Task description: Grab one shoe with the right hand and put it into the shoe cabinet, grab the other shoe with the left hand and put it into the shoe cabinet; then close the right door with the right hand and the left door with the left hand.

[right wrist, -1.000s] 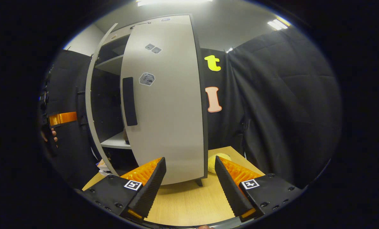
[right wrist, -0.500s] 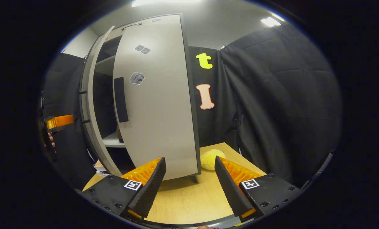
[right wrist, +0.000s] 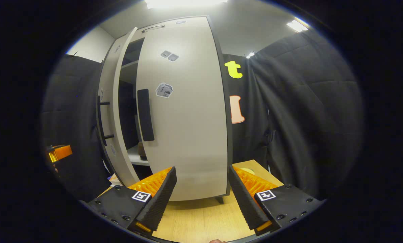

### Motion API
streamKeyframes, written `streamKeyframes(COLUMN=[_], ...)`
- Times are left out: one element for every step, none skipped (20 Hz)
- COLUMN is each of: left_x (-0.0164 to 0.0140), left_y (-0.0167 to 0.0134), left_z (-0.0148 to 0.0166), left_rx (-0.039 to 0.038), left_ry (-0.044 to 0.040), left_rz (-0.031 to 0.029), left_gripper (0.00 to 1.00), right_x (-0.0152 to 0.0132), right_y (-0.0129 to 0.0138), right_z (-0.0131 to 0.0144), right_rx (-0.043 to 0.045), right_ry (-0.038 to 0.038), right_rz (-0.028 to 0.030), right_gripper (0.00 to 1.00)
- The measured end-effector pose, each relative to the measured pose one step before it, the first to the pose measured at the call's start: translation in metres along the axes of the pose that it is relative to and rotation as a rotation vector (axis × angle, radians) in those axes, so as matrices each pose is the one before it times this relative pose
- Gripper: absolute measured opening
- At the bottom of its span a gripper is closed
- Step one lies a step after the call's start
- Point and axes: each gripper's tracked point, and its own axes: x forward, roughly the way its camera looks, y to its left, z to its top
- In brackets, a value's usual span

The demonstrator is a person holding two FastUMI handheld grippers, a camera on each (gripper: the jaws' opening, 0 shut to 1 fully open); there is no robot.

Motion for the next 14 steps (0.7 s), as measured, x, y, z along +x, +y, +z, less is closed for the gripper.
streamKeyframes(left_x=[-0.00686,-0.00593,-0.00405,-0.00326,-0.00064,-0.00028,0.0003,0.00104,0.00186,0.00164,0.00128,-0.00008,0.00067,-0.00112], left_y=[0.00091,0.00033,0.00045,0.00031,0.00161,0.00502,0.00578,0.00449,0.00398,0.00402,0.00358,0.0047,0.00313,0.00251], left_z=[-0.01152,-0.01004,-0.00675,-0.00498,-0.0005,0.00203,0.00523,0.00421,0.00468,0.00485,0.00466,0.00319,0.00356,0.00145], left_rx=[-0.01894,-0.01808,-0.01792,-0.01468,-0.00779,0.00006,0.00219,0.00028,-0.00127,-0.00195,-0.00096,0.001,0.00225,0.00255], left_ry=[0.00952,0.00717,0.00599,0.0032,-0.00072,-0.00873,-0.00992,-0.01243,-0.01155,-0.01248,-0.01048,-0.01008,-0.00632,-0.00608], left_rz=[0.02149,0.01808,0.01209,0.00654,0.00712,0.01245,0.01218,0.00953,0.0081,0.00992,0.00805,0.00797,0.00645,0.00437], left_gripper=[0.98,0.98,0.98,0.98,0.98,0.98,0.93,0.93,0.98,0.93,0.93,0.93,0.93,0.98], right_x=[0.00254,0.00185,0.00184,0.00131,0.00066,0.00089,0.00086,0.00127,0.00125,0.00111,0.00131,-0.00036,-0.00003,0.00024], right_y=[0.00509,0.00479,0.00419,0.00385,0.00318,0.00247,0.00126,0.0007,0.00091,0.00119,0.00119,0.00043,0.00008,0.00047], right_z=[0.00141,0.00132,0.00087,0.00025,-0.00048,0.00043,0.0,0.00035,0.00116,0.00149,0.0013,0.00069,0.00037,0.00038], right_rx=[0.00026,-0.0005,-0.00261,-0.00508,-0.00786,-0.00969,-0.01052,-0.00827,-0.00266,0.00276,0.00434,0.00371,0.00245,0.00244], right_ry=[-0.00149,0.00009,0.00148,0.00394,0.00318,0.00209,0.00337,0.00382,0.00142,-0.00059,-0.00086,-0.00043,-0.00008,-0.00116], right_rz=[0.01302,0.01236,0.01206,0.01212,0.012,0.01022,0.00736,0.00371,0.00327,0.00465,0.00352,0.00132,-0.00016,0.0005], right_gripper=[0.93,0.93,0.93,0.93,0.98,0.98,0.98,0.97,0.97,0.98,0.98,0.98,0.98,0.98])
